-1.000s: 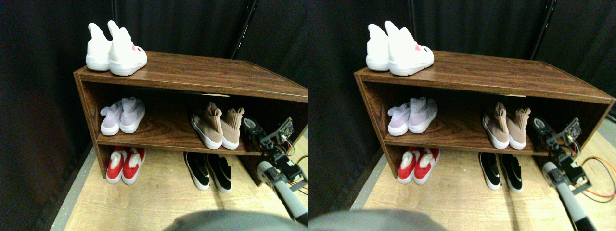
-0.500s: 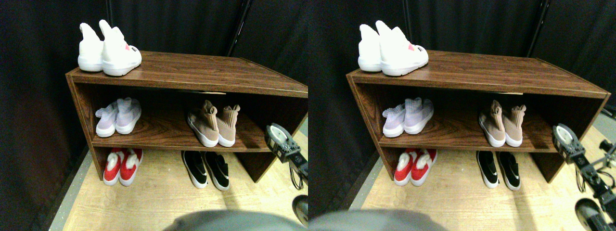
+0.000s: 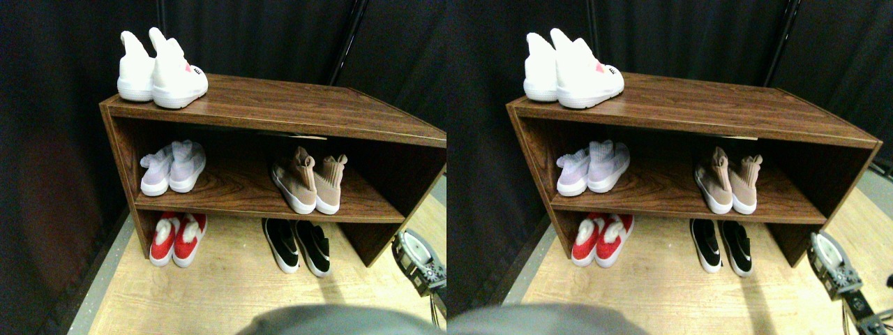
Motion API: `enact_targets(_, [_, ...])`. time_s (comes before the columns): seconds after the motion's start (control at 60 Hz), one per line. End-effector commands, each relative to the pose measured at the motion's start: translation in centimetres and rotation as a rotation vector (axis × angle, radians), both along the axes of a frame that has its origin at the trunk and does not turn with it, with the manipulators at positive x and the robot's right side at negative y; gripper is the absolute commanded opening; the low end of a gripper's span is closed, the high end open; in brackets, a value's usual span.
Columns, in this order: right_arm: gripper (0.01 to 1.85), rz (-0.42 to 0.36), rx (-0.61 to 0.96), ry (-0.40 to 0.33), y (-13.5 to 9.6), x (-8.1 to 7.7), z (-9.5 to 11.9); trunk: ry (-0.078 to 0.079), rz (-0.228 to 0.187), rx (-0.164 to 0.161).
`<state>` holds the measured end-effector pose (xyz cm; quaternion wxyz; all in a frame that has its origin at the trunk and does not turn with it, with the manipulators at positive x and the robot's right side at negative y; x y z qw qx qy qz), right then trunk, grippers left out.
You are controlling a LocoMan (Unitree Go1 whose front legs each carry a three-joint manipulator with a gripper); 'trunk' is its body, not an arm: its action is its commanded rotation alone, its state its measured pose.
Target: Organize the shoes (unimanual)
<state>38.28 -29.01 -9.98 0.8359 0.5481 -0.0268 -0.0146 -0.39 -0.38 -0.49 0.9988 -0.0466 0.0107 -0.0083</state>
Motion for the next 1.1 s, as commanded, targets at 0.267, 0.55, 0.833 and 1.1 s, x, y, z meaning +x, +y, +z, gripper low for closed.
enact_targets(0.267, [0.06, -0.02, 0.099, 0.105, -0.3, 1.9, -5.3, 0.05, 0.03, -0.015])
enact_targets(0.55, [0.06, -0.04, 0.093, 0.165, -1.2, 4.5, -8.1, 0.063, 0.032, -0.017])
enact_targets(0.833, [0.06, -0.124, 0.18, 0.219, -2.3, 7.7, -10.8, 0.064, 0.034, -0.014])
enact_targets(1.1, [0.06, -0.192, 0.185, 0.279, -2.9, 9.9, -12.5, 0.065, 0.041, -0.016])
